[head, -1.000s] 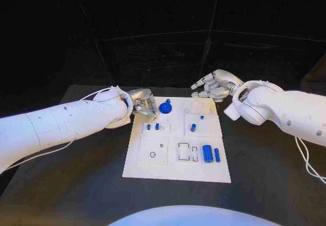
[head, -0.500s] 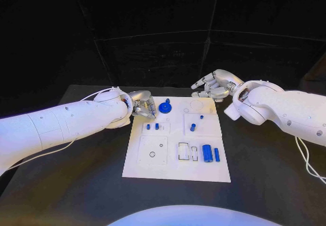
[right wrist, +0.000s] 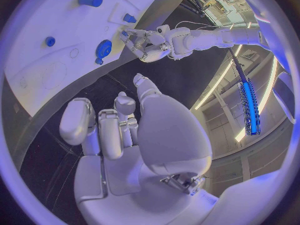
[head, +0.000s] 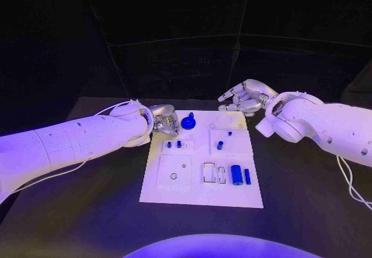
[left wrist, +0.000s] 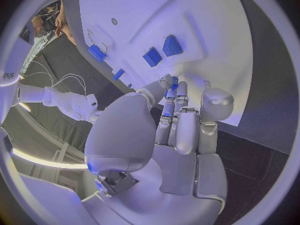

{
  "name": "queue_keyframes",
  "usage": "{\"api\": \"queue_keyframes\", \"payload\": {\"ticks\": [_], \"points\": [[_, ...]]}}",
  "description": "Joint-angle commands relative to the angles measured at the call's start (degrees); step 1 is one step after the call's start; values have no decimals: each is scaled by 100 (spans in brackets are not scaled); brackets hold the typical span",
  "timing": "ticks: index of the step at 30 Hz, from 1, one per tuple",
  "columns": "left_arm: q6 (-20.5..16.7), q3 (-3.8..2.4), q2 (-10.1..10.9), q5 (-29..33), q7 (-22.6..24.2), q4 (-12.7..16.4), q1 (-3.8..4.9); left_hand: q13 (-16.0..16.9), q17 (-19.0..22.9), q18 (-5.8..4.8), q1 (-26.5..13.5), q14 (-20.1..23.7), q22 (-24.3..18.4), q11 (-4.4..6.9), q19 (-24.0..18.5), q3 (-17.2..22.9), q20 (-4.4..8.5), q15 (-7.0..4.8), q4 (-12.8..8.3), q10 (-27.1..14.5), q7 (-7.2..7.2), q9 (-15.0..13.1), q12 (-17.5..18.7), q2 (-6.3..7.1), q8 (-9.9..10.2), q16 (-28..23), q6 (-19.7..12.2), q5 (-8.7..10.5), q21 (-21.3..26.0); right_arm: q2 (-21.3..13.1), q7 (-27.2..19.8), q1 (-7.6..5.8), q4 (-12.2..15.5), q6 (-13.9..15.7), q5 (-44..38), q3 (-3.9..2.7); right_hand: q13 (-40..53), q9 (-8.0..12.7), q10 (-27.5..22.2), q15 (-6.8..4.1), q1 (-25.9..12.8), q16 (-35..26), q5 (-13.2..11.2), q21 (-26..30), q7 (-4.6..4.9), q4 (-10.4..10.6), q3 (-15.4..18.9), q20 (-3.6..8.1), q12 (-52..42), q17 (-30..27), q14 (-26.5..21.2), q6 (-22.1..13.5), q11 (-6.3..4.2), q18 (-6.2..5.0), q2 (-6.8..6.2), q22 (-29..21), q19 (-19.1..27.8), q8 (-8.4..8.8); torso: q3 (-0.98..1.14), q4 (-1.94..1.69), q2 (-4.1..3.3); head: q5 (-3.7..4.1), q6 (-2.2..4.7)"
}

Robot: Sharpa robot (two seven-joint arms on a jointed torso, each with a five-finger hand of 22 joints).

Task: Assemble the parts on the task board

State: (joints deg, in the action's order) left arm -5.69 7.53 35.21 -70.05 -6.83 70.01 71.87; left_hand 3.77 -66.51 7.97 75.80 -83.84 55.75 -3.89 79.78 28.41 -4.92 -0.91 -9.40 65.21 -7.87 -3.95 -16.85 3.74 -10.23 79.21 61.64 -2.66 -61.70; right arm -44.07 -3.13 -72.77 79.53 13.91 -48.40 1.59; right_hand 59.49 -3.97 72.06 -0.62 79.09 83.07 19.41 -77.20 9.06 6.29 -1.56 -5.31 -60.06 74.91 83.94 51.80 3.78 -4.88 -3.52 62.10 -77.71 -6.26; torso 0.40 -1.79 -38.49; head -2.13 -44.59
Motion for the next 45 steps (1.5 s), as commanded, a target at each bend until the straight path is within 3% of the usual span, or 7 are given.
{"api": "queue_keyframes", "payload": {"ticks": [1, 21, 30, 45], "points": [[100, 0, -24, 26, -79, 5, 1, 4, 2, -98, -20, -189, -5, -4, -15, 30, -1, 8, 10, 22, -11, 3, 22, 27, 35, 29, 31, -14, -9, 7, -51, -10, 6, 5, -8, -3, -7, 2, -29, -8, 3, -21, 27, 10, -3, 3, -8, -3, -19, 368, 336, -35, -3, -51, 77, -2, 19, -38, 0, 2, 0, 2, -2], [248, 3, -122, 26, -190, -35, -1, 1, 21, -96, -98, -182, -4, -11, -26, -15, -7, 13, 27, 17, -12, 7, 90, 97, 90, 27, 15, -12, 1, 5, -50, -10, 13, 1, -8, -3, -7, 2, -29, -8, 3, -21, 27, 10, -3, 3, -8, -3, -19, 368, 336, -35, -3, -51, 77, -2, 19, -38, 2, -3, 4, 29, -10], [239, 3, -126, 26, -214, -48, -1, -19, 89, -96, -218, -164, -36, -98, -54, -131, -51, 79, 33, -246, -71, 41, 324, 285, 383, 8, -390, -14, 47, 2, -47, -10, 13, 4, -8, -3, -7, 2, -29, -8, 3, -21, 27, 10, -3, 3, -8, -3, -19, 368, 336, -35, -3, -51, 77, -2, 19, -38, -2, -6, 0, 38, -6], [155, 4, 1, 27, -219, -7, -2, -4, 170, -74, -305, -144, -101, -148, -80, -302, -98, 120, 51, -461, -113, 27, 477, 418, 554, -15, -617, -18, 122, -24, -16, -10, -1, 17, -27, -3, -23, 1, -36, -9, 7, -30, 38, 14, -4, 1, -14, -3, -16, 358, 334, -33, -4, -53, 82, -10, 21, -43, -6, -6, 7, 46, 2]]}}
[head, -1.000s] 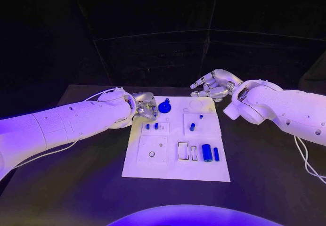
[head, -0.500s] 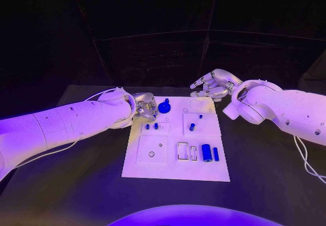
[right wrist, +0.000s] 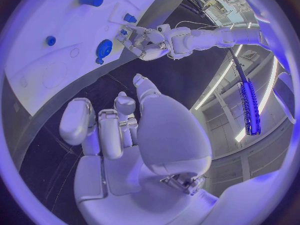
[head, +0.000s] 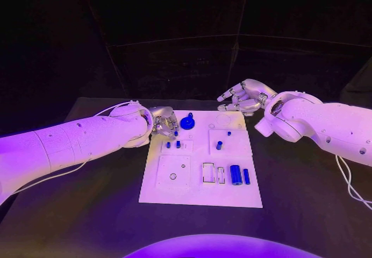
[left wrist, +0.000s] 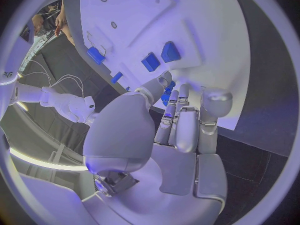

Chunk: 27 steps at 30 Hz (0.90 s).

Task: Assemble the parts on the task board

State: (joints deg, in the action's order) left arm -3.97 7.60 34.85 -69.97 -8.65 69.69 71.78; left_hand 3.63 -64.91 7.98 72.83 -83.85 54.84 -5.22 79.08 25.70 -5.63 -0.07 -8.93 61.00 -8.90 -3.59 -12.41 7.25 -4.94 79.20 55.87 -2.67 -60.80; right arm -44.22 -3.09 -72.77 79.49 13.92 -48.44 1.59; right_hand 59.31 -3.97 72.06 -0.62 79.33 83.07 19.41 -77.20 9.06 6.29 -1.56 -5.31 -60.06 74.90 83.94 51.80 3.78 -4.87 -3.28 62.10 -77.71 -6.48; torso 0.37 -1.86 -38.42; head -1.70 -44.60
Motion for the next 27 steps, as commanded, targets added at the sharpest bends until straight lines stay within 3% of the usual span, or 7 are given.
{"api": "queue_keyframes", "payload": {"ticks": [1, 5, 11, 15, 19, 23, 27], "points": [[-21, -3, 55, 19, -39, 34, 7, 10, 13, -75, -9, -143, -12, -16, -9, -34, -28, 37, 5, -42, -11, -10, 33, 65, 24, -15, -37, -18, 33, -11, -14, -10, 1, 14, -28, -3, -5, 1, -36, -9, -17, -30, 38, 14, -4, 1, -14, -3, -16, 359, 334, -33, -4, -53, 58, -10, 21, -21, -2, 1, 1, 6, 3], [-86, -3, 163, 33, -37, 88, 7, 12, 12, -74, -9, -144, -13, -18, -8, -41, -30, 38, 9, -45, -12, -14, 34, 60, 19, -14, -25, -18, 35, -21, 28, -10, -41, 31, -139, -3, -181, -6, -154, -14, 23, -143, 30, 61, -11, -29, -31, 1, 159, 195, 290, 2, -12, -70, 48, -101, 64, -44, -6, 0, -2, 14, 36], [-457, -6, 354, 201, 130, 142, 7, 16, 14, -72, 14, -145, -12, -26, -4, -38, -34, 42, 12, -44, -19, -23, 32, 22, 6, -11, 9, -20, 36, -64, 207, -10, -148, 60, -816, -3, -1867, -29, -1215, -57, 206, -935, -104, 332, -55, -105, -259, 40, 2038, -787, -2, 239, -52, -153, 50, -571, 277, -165, -11, 2, 4, 14, 52], [-887, -8, 482, 845, 614, 143, 12, 26, 20, -57, 27, -142, -86, -39, -27, -28, -42, 53, 36, 1, -44, -47, 9, -44, -55, -10, 135, -20, 104, -93, 354, -4, -200, -53, -1590, -3, -3052, -4, -1081, -60, 326, -1384, -300, 431, -42, -138, -660, 32, 3346, -1263, -14, 505, -42, -152, -94, -709, 267, -196, -19, 5, 7, 27, 79], [-1349, -7, 638, 2840, 1579, 142, 22, 133, 280, 38, 116, -23, -490, 53, -238, 54, -14, -2, 80, 427, -5, -63, -278, -272, -140, -146, 313, -21, 488, -166, 554, 46, -132, -142, -2758, -2, -3658, -3, -1071, -33, 421, -1558, -374, 429, -62, -212, -969, 32, 4015, -1447, 6, 719, -10, -165, -172, -688, 211, -213, -17, 8, 16, 96, 107], [-1445, -5, 764, 4621, 2258, 219, 27, 152, 1572, 239, 62, 510, -1623, 30, -864, 27, -14, 13, 178, 303, -28, -56, -347, -359, -203, -875, 415, -22, 1603, -223, 731, 115, -22, -130, -3573, 0, -4000, -5, -1224, -6, 402, -1602, -496, 505, -118, -245, -1099, 2, 4397, -1486, 24, 854, 26, -181, -304, -816, 252, -207, -22, -6, 14, 161, 153], [-1269, -4, 923, 5962, 2815, 386, 29, 167, 2407, 247, 16, 910, -1775, -13, -1067, -1, -55, 55, 275, 150, -71, -33, -450, -446, -199, -1388, 343, -22, 1859, -258, 916, 239, 101, -158, -4311, 4, -4280, 17, -1185, 20, 304, -1644, -677, 560, -119, -229, -1181, -30, 4595, -1525, 38, 829, 54, -190, -428, -884, 271, -102, -35, 15, 5, 220, 169]]}}
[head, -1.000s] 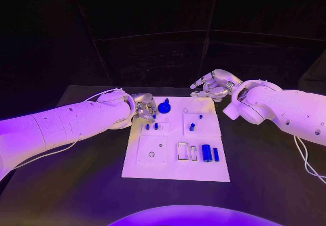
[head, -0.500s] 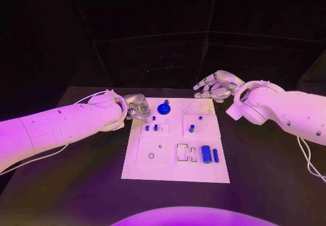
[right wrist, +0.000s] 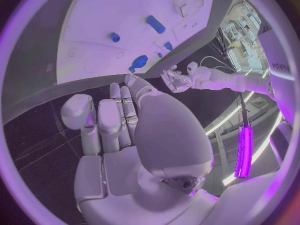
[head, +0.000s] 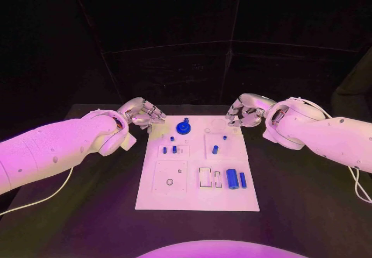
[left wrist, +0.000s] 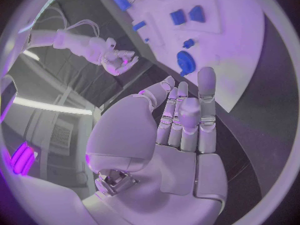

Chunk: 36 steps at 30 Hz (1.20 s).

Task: Assemble the parts on the task board

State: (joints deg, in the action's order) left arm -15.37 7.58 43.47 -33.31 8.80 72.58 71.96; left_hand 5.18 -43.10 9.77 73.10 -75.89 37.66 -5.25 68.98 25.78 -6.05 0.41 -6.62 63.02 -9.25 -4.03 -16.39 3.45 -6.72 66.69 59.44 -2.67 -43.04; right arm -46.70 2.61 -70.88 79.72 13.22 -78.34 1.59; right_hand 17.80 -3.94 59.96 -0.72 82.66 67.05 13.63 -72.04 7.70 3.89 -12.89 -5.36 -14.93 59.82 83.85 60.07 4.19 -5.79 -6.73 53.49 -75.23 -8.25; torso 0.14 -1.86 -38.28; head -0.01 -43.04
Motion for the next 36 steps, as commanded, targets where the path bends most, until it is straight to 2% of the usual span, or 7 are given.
{"api": "queue_keyframes", "payload": {"ticks": [1, 2, 8, 11, 17, 20, 36], "points": [[-89, -2, 91, 2471, 1150, 132, 10, 16, 275, 69, -18, 138, -67, -11, -67, -14, -15, 7, 53, -59, -37, 11, -69, -71, -23, -166, -18, -23, 102, -11, 382, 78, 99, -97, -1450, 4, -157, 16, 32, 32, -37, -52, -116, 49, 18, 12, -56, -27, 99, -28, 48, -8, 16, -99, -93, -29, 23, 90, -3, 10, -6, 66, 9], [-51, -1, 126, 2647, 1232, 177, 10, 20, 325, 69, -21, 161, -76, -10, -75, -19, -18, 8, 59, -61, -36, 11, -85, -77, -26, -195, -20, -22, 117, -10, 428, 112, 123, -111, -1604, 5, -210, 18, 43, 37, -53, -69, -145, 57, 25, 14, -69, -32, 130, -46, 47, -21, 23, -99, -116, -39, 23, 116, 8, 10, -4, 76, 10], [55, 3, 259, 3129, 1467, 395, 8, 39, 482, 72, -24, 240, -112, -4, -103, -42, -22, 8, 72, -59, -32, 6, -158, -85, -52, -287, -4, -22, 176, 0, 589, 250, 224, -124, -2133, 7, -458, 17, 33, 79, -85, -149, -303, 156, 80, 4, -136, -69, 272, -130, 44, -45, 73, -121, -216, -192, 76, 216, 2, 1, -11, 115, 80], [67, 5, 305, 3235, 1537, 486, 6, 43, 526, 72, -36, 262, -125, -6, -110, -60, -24, 10, 79, -70, -34, 7, -177, -76, -55, -313, -9, -22, 196, 27, 610, 287, 237, -138, -2239, 7, -590, 15, 43, 96, -76, -160, -448, 187, 100, -7, -218, -87, 324, -139, 53, -55, 94, -126, -235, -228, 85, 270, 2, 4, -12, 118, 75], [63, 9, 369, 3368, 1634, 611, 4, 45, 600, 71, -44, 299, -145, -11, -121, -84, -27, 14, 86, -108, -35, 12, -199, -66, -51, -355, -35, -21, 228, 112, 569, 345, 213, -156, -2311, 8, -794, 12, 69, 111, -38, -179, -500, 190, 124, -37, -396, -97, 388, -156, 62, -37, 107, -126, -227, -221, 60, 336, 5, 2, -11, 88, 54], [74, 11, 392, 3390, 1644, 645, 3, 45, 625, 71, -44, 310, -149, -12, -123, -87, -28, 15, 86, -116, -35, 12, -204, -65, -51, -369, -39, -21, 235, 157, 518, 377, 186, -133, -2289, 8, -961, 10, 125, 113, 53, -191, -704, 192, 135, -106, -687, -97, 431, -167, 65, -7, 113, -126, -197, -223, 44, 381, 10, 7, -15, 84, 37], [144, 13, 447, 3414, 1621, 631, 3, 55, 846, 72, -16, 426, -205, -13, -157, -118, -36, 21, 93, -190, -28, 7, -275, -96, -83, -498, -39, -22, 322, 381, 446, 466, -75, -408, -2044, 8, -1376, 1, 347, 100, -78, -265, -704, 96, 156, -248, -1508, -95, 497, -313, 71, 137, 120, -102, -278, -98, -64, 431, 10, 8, -11, 75, -5]]}}
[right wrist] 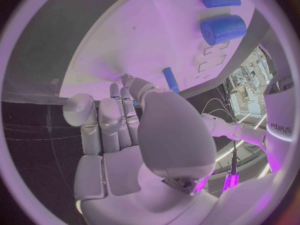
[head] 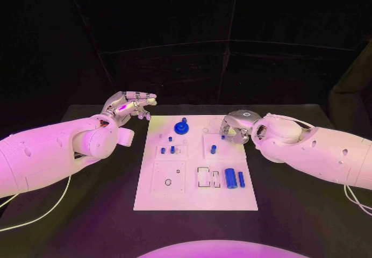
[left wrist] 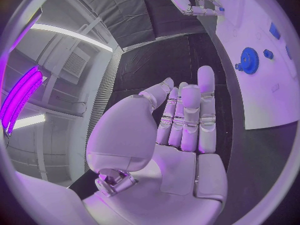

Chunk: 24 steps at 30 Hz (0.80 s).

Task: Assemble the parts on the task board

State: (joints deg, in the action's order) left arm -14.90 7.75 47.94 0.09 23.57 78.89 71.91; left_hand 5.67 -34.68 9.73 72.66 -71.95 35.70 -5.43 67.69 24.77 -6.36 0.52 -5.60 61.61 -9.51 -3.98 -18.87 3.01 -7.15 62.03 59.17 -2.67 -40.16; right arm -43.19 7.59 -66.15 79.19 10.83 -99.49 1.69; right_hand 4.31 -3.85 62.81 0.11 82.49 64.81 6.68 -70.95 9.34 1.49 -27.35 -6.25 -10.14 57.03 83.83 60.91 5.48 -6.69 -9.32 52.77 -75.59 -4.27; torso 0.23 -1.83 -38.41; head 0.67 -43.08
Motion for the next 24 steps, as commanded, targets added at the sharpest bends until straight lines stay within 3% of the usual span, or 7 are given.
{"api": "queue_keyframes", "payload": {"ticks": [1, 15, 24], "points": [[103, -4, -2, 74, 141, 0, 9, 6, 4, 77, 28, 33, -9, 5, -28, -18, -5, 10, -9, -50, -2, 2, -27, -52, -39, -32, -12, -22, 35, 46, -56, -3, -37, -181, 80, -2, -33, -8, 70, 16, -67, -48, -9, -10, -10, -13, -78, -6, 17, -44, 70, 59, -9, -12, -22, -32, -24, 32, -2, 4, 3, 8, -1], [119, -4, -6, 74, 92, -21, 9, 10, 82, 78, 92, 68, -30, 3, -30, -14, -2, 8, -55, -84, -9, 5, -64, -48, -47, -72, -28, -22, 65, 169, -104, 31, -122, -313, 151, -2, -64, -16, 166, 2, -124, -60, 74, -17, -25, -62, -244, 5, 9, -74, 64, 135, -30, -11, -18, -18, -31, 20, -1, 12, 1, -32, -44], [138, -4, -16, 74, 57, -43, 9, 11, 110, 78, 129, 81, -38, 1, -30, -6, 0, 8, -82, -100, -11, 5, -84, -51, -54, -84, -32, -22, 77, 177, 36, 34, -125, -202, 190, -2, -1, -95, 634, -132, -129, 163, -37, -265, -172, -169, -446, 114, -183, 158, 132, 555, -196, 61, 231, 420, -218, -146, -1, 2, 4, -42, -68]]}}
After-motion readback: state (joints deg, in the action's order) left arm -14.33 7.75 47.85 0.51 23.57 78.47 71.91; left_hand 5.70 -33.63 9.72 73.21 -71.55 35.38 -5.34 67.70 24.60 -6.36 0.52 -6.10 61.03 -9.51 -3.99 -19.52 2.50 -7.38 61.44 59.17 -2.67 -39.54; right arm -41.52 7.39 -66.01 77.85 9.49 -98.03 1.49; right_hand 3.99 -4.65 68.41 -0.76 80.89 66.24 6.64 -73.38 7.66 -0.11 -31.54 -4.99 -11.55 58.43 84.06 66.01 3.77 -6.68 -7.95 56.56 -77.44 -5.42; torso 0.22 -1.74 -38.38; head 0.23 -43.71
